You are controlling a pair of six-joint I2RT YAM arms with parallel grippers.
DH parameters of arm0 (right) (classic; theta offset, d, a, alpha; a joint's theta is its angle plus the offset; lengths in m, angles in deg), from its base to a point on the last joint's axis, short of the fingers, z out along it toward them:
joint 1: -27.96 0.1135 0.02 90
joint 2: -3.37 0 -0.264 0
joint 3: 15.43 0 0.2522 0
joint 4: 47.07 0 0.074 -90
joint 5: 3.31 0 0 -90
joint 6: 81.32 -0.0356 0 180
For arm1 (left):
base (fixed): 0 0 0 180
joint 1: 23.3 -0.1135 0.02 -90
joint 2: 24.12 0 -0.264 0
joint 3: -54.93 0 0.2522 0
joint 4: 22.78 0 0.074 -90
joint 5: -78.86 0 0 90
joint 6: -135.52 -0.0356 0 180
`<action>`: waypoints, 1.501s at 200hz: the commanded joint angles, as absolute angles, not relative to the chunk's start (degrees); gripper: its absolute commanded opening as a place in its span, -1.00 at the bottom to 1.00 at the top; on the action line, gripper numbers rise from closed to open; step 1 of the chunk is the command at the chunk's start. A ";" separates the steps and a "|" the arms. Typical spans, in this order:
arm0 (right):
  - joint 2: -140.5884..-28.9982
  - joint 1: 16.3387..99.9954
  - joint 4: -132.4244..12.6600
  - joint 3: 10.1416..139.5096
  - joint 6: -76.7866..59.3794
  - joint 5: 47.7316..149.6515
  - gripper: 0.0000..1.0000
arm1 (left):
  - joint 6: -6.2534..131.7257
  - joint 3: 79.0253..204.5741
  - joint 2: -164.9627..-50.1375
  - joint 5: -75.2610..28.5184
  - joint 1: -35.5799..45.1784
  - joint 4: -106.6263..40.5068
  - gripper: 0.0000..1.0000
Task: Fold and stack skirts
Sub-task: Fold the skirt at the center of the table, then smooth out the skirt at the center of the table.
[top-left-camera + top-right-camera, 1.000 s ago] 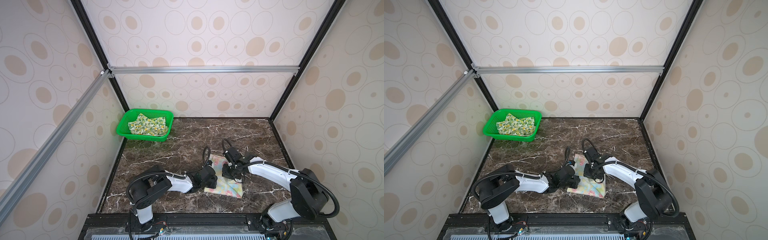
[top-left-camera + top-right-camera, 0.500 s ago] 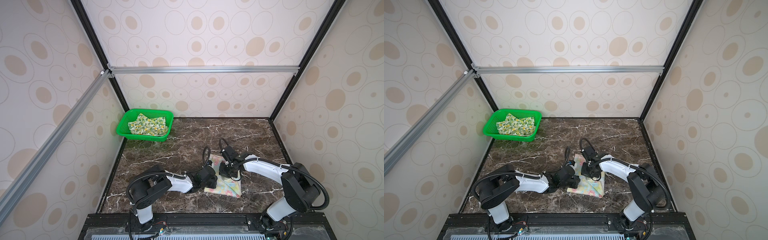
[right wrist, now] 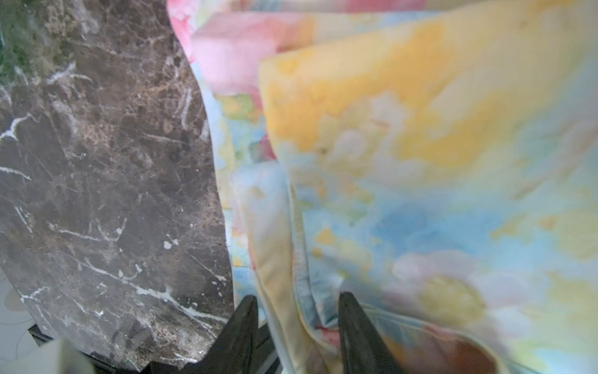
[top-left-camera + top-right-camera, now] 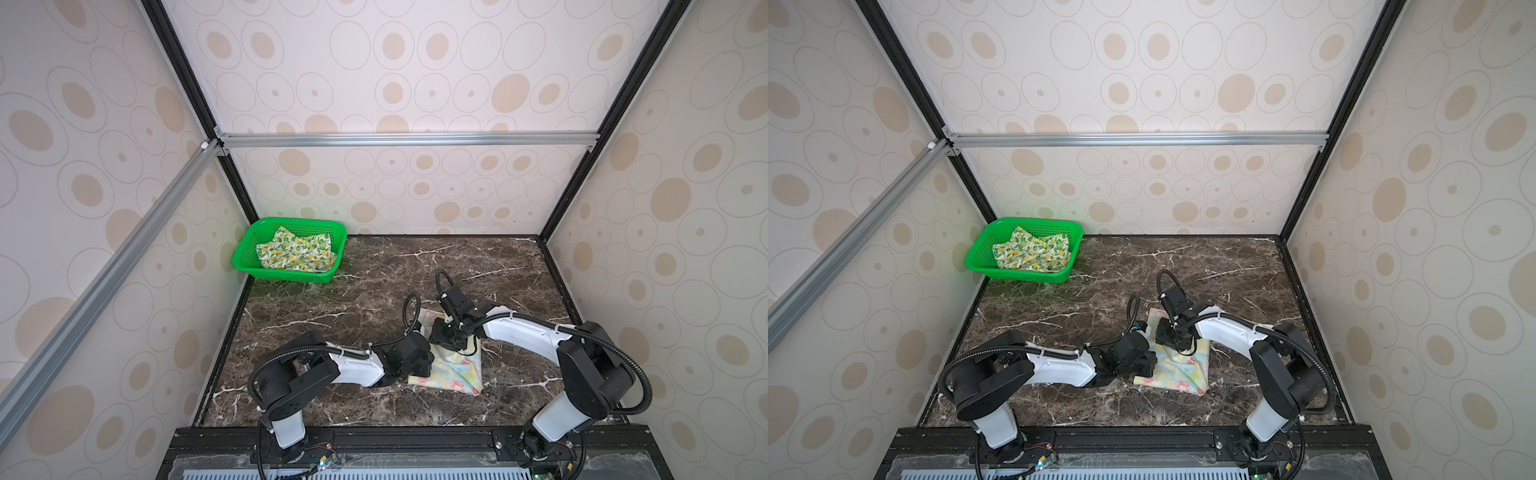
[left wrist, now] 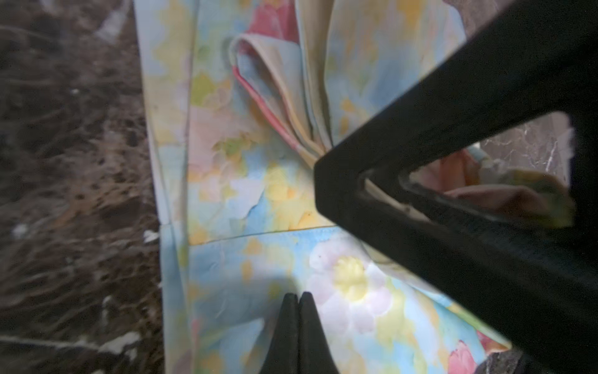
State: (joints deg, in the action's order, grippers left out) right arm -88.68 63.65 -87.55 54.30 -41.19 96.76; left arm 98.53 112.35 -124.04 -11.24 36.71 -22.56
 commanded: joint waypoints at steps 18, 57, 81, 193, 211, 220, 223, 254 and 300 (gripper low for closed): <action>-85.35 64.24 -86.76 56.35 -42.89 98.83 -0.07 | 100.23 112.64 -122.39 -6.78 37.10 -30.43 -1.00; -79.76 64.18 -88.18 56.89 -42.67 98.86 -0.02 | 100.36 113.62 -121.12 -5.27 36.58 -32.06 -1.00; -75.38 63.84 -91.82 56.43 -40.54 95.57 0.02 | 99.88 114.36 -120.57 -5.00 35.74 -32.65 -1.00; -70.86 58.72 -87.02 41.05 -34.35 90.96 -0.50 | 96.43 121.48 -124.32 -7.77 32.36 -34.02 -1.00; -71.92 58.78 -86.19 40.80 -33.51 92.46 -0.58 | 96.34 122.24 -125.47 -8.55 32.17 -33.76 -1.00; -72.20 58.75 -85.58 40.48 -33.51 93.29 -0.58 | 96.32 122.46 -126.08 -8.91 32.07 -33.52 -1.00; -72.29 58.75 -85.33 40.37 -33.43 93.55 -0.58 | 96.36 122.60 -126.26 -9.08 31.99 -33.49 -1.00; -71.57 58.80 -82.63 39.28 -33.68 97.73 -0.59 | 96.16 123.70 -127.90 -9.82 31.69 -33.05 -1.00; -69.61 60.59 -82.19 38.54 -35.74 102.66 -0.68 | 97.73 122.21 -127.22 -10.35 29.67 -31.15 -1.00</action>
